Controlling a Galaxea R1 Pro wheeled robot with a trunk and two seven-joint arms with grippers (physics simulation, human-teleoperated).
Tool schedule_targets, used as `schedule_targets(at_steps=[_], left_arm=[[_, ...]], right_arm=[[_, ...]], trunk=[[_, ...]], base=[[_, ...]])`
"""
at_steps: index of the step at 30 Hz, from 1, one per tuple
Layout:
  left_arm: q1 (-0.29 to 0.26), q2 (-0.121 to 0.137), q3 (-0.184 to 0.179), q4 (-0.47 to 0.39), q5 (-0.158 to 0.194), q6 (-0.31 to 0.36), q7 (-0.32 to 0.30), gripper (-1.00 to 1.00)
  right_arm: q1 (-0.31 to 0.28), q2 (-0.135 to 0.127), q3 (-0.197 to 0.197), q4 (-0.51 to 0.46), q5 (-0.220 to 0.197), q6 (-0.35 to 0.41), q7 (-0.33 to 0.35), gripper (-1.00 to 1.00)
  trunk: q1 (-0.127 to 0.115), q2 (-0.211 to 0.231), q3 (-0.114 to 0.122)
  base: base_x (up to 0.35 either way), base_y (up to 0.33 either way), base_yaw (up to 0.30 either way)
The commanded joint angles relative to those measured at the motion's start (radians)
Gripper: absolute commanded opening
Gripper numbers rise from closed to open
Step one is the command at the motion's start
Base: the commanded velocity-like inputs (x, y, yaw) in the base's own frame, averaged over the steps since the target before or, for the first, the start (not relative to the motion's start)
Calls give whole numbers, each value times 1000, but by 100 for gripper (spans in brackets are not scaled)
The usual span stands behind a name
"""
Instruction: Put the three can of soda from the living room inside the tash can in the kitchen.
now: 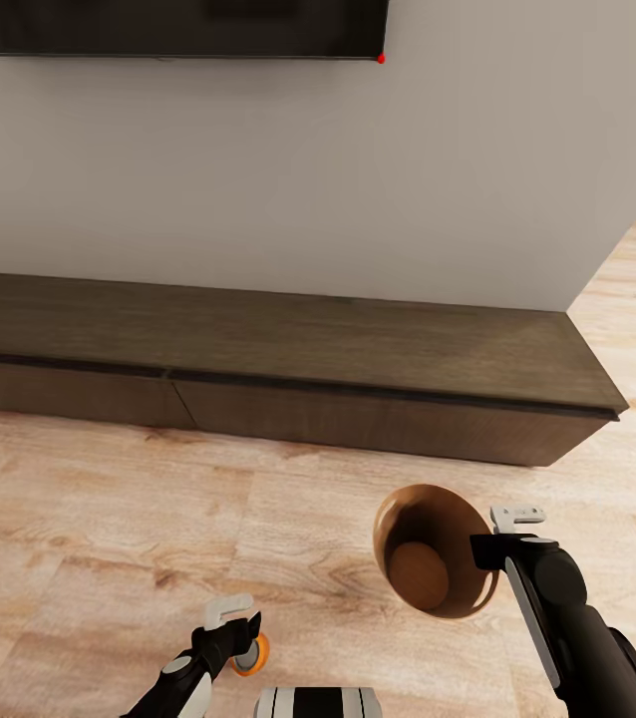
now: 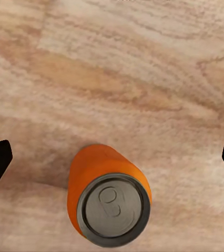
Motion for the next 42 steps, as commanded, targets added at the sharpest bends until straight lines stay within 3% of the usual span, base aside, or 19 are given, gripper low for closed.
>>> schedule_targets(at_steps=[1,10,42], left_arm=[[0,0,0,-5,0,0,0,100],[-24,0,-1,-96,0,37,1,100],[-31,0,-1,-87,0,40,1,100]], right_arm=[[0,0,0,0,-7,0,0,-100],[0,1,1,0,-7,0,0,-100],[0,1,2,1,-7,-1,0,-100]], trunk=[[0,0,0],[0,0,0],[0,0,0]], base=[[-2,0,0],[0,0,0],[32,0,0]])
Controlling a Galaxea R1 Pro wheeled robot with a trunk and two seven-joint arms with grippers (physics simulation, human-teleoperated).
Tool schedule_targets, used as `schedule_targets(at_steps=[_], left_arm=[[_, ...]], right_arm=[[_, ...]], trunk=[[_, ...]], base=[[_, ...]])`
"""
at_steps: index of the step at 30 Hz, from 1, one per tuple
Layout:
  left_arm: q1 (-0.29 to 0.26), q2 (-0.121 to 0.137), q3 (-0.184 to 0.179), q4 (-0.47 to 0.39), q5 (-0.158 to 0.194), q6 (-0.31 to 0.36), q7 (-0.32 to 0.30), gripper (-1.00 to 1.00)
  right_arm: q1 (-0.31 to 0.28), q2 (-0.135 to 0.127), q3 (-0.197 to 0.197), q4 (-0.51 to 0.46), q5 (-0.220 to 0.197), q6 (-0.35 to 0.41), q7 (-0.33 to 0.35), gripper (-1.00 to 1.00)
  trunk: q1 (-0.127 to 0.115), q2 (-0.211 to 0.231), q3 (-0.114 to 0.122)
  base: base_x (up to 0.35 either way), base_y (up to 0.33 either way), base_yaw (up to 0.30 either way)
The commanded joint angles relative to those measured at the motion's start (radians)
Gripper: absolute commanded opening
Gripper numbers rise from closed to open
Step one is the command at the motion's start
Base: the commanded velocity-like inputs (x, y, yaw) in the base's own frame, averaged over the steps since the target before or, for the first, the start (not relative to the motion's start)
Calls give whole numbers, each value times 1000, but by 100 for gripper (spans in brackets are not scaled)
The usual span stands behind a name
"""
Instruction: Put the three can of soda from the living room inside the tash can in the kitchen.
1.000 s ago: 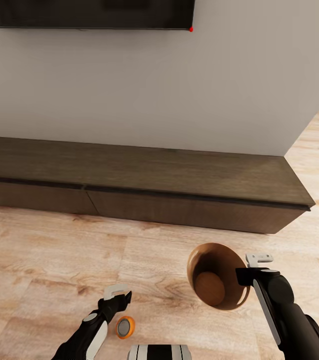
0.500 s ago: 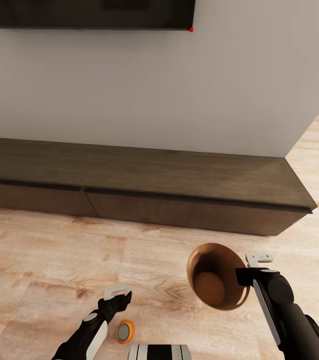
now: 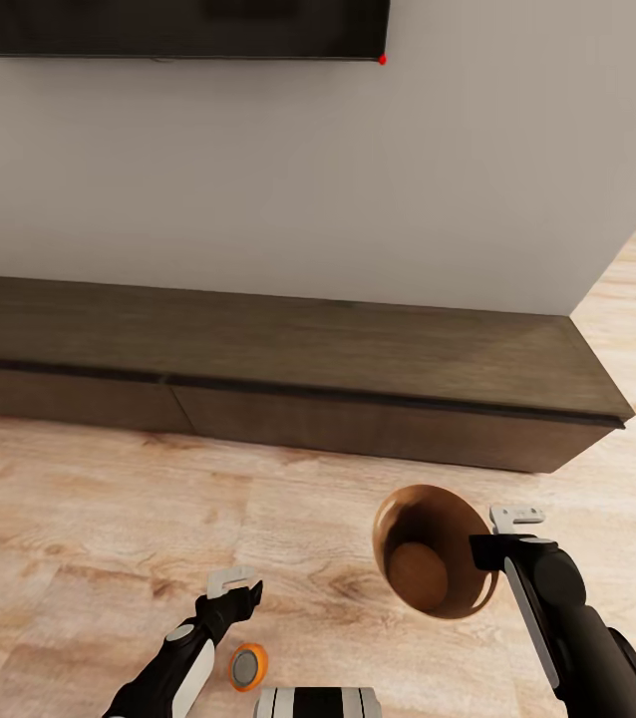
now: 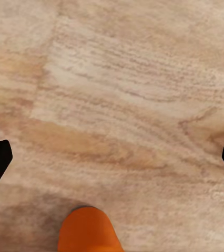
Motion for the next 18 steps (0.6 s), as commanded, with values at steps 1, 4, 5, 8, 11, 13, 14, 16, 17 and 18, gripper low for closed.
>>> schedule_targets(at_steps=[1,4,5,8,11,13,14,16,17,18], left_arm=[[0,0,0,0,0,0,0,100],[0,0,0,0,0,0,0,100],[0,0,0,0,0,0,0,100],[0,0,0,0,0,0,0,100],[0,0,0,0,0,0,0,100],[0,0,0,0,0,0,0,100],[0,0,0,1,0,0,0,100],[0,0,0,1,0,0,0,100],[0,0,0,1,0,0,0,100],[0,0,0,1,0,0,0,100]], right_arm=[[0,0,0,0,-7,0,0,-100],[0,0,0,0,-7,0,0,-100],[-1,0,0,0,-7,-1,0,-100],[-1,0,0,0,-7,-1,0,-100],[-1,0,0,0,-7,-1,0,-100],[-1,0,0,0,-7,0,0,-100],[-1,0,0,0,-7,-1,0,-100],[-1,0,0,0,-7,0,-1,-100],[-1,0,0,0,-7,-1,-1,-100],[-1,0,0,0,-7,-1,0,-100]], trunk=[[0,0,0],[0,0,0],[0,0,0],[0,0,0],[0,0,0],[0,0,0],[0,0,0],[0,0,0],[0,0,0],[0,0,0]], base=[[-111,0,0],[-189,0,0],[-105,0,0],[-52,0,0],[-16,0,0],[-58,0,0],[-235,0,0],[-225,0,0],[-133,0,0],[-106,0,0]])
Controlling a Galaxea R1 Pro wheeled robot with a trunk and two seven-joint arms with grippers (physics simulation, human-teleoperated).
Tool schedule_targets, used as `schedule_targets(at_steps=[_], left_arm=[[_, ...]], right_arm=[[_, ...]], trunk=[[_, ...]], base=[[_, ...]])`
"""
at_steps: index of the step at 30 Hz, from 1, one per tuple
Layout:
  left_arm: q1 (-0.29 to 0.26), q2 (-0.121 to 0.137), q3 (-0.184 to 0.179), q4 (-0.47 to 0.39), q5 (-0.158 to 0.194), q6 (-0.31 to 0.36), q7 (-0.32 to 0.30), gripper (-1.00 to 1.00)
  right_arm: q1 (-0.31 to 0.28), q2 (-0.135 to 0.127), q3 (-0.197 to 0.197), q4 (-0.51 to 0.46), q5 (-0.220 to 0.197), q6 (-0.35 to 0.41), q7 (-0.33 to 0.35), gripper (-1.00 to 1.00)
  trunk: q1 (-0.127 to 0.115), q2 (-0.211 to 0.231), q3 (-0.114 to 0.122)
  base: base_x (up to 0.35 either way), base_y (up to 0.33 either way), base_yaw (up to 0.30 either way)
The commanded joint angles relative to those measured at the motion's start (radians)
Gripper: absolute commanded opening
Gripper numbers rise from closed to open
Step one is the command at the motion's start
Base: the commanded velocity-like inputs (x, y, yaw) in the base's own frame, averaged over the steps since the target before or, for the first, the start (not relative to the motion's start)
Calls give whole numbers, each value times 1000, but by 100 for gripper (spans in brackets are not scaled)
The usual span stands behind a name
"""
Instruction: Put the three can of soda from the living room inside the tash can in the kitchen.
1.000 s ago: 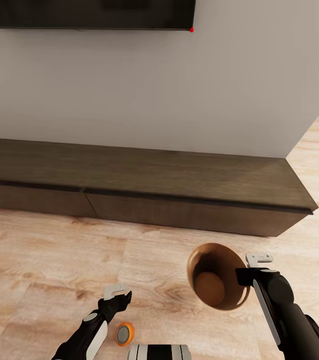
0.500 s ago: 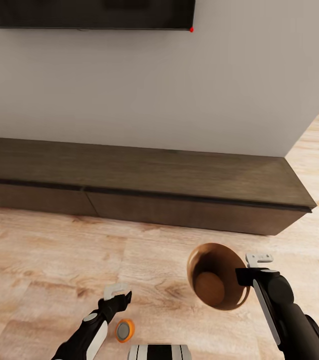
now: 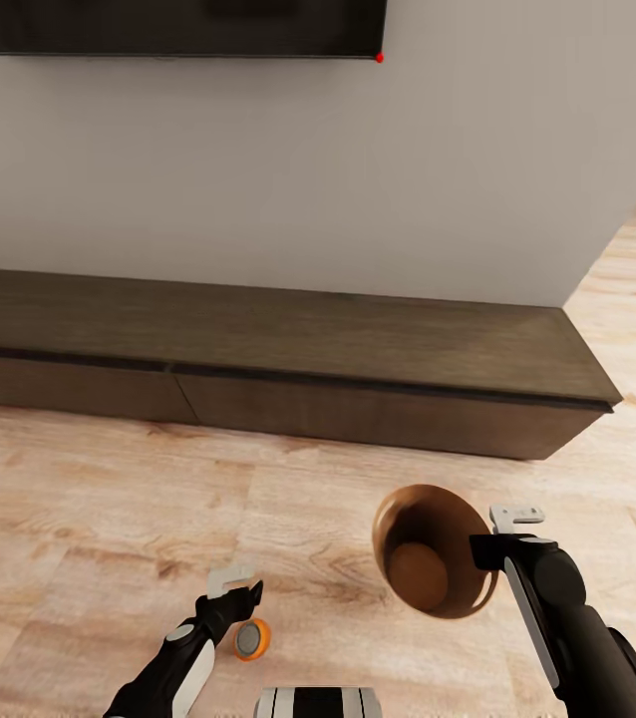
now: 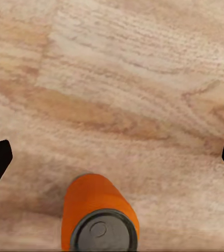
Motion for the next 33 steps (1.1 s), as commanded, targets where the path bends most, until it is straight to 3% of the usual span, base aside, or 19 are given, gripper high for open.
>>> schedule_targets(at_steps=[1,10,33], left_arm=[[0,0,0,0,0,0,0,100],[0,0,0,0,0,0,0,100],[0,0,0,0,0,0,0,100]], right_arm=[[0,0,0,0,-5,0,0,-100],[0,0,0,0,-5,-1,0,-100],[0,0,0,0,-5,-1,1,-100]], trunk=[[0,0,0],[0,0,0],[0,0,-5]], base=[[-85,0,0],[-130,0,0],[-6,0,0]])
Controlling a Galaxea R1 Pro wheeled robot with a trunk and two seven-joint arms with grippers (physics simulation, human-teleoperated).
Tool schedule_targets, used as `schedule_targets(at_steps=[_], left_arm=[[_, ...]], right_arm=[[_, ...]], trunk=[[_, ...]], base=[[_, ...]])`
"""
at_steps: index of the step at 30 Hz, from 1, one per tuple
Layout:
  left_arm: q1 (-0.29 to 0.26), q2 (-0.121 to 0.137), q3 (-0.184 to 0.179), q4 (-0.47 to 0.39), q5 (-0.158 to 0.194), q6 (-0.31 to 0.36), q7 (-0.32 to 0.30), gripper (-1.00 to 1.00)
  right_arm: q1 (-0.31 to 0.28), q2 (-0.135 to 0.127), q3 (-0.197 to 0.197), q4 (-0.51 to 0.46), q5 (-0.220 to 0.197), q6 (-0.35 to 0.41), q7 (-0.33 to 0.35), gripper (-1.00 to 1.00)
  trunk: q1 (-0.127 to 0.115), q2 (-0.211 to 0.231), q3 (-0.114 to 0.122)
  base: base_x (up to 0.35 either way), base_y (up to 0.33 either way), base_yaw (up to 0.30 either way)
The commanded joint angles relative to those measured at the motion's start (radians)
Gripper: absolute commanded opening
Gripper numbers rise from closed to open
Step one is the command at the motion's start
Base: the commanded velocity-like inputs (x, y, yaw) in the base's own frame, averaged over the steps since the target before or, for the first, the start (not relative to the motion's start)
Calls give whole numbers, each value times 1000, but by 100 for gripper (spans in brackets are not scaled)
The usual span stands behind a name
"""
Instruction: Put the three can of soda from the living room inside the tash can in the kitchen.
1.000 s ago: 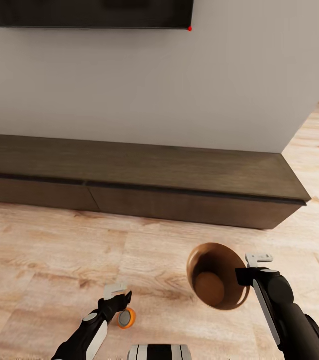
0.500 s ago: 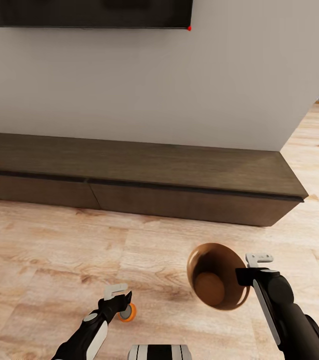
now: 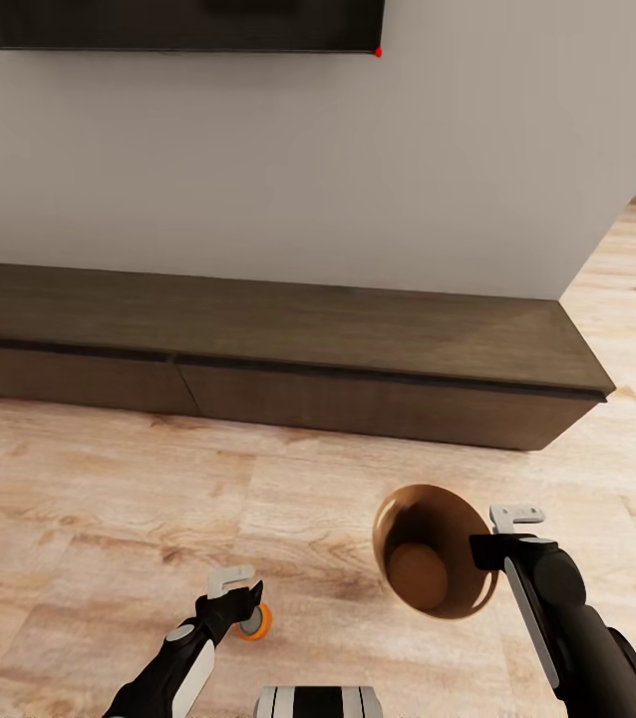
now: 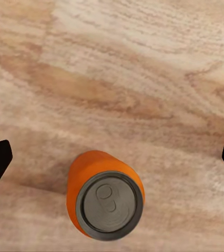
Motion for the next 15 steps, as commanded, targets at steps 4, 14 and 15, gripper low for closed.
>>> schedule_targets(at_steps=[4,14,15], left_arm=[[0,0,0,0,0,0,0,100],[0,0,0,0,-1,0,0,100],[-1,0,0,0,-1,0,0,100]], right_arm=[[0,0,0,0,-7,0,0,-100],[0,0,0,0,-7,0,0,-100],[0,0,0,0,-7,0,0,-100]], trunk=[[0,0,-6],[0,0,-22],[0,0,-23]], base=[[0,0,0],[0,0,0],[0,0,0]])
